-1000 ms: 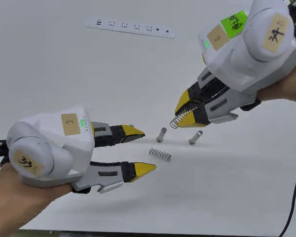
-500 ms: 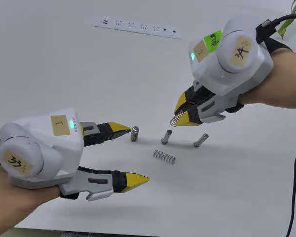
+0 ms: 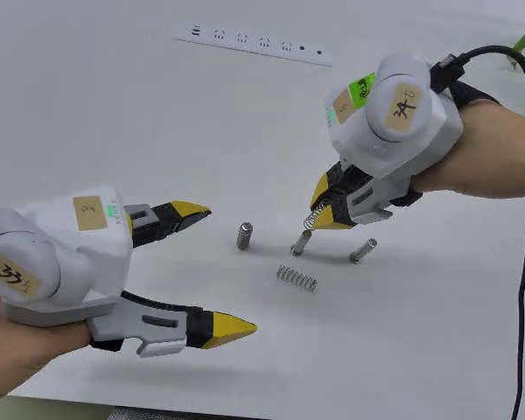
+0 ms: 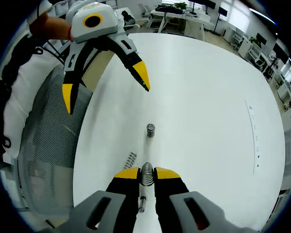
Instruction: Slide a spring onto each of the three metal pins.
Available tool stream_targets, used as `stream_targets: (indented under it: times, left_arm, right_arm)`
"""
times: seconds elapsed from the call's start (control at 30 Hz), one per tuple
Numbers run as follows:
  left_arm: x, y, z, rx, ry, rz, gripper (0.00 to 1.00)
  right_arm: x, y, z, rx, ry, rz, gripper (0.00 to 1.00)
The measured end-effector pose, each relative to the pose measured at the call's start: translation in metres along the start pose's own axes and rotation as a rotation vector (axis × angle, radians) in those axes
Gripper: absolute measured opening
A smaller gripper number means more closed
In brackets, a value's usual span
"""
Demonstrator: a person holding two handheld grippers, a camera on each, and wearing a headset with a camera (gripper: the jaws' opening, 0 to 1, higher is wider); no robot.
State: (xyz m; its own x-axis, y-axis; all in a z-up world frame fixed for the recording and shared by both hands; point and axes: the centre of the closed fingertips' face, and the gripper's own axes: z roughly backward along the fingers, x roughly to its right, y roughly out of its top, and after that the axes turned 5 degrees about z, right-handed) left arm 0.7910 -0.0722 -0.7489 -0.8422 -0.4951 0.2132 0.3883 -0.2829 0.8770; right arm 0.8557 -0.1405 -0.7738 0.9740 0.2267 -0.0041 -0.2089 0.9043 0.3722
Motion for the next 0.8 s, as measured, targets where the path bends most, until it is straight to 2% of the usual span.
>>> stream_targets:
  times: [0.53,0.8]
  left_arm:
    - [-0.001,0.001,-0.002,0.005,0.01,0.022,0.85]
    - [-0.001,-0.001,-0.002,0.008,0.01,0.029,0.84]
  right_arm:
    - [0.001,-0.008,-0.013,-0.032,0.017,0.02,0.12]
    - [0.0,-0.008,-0.017,-0.03,0.027,0.016,0.12]
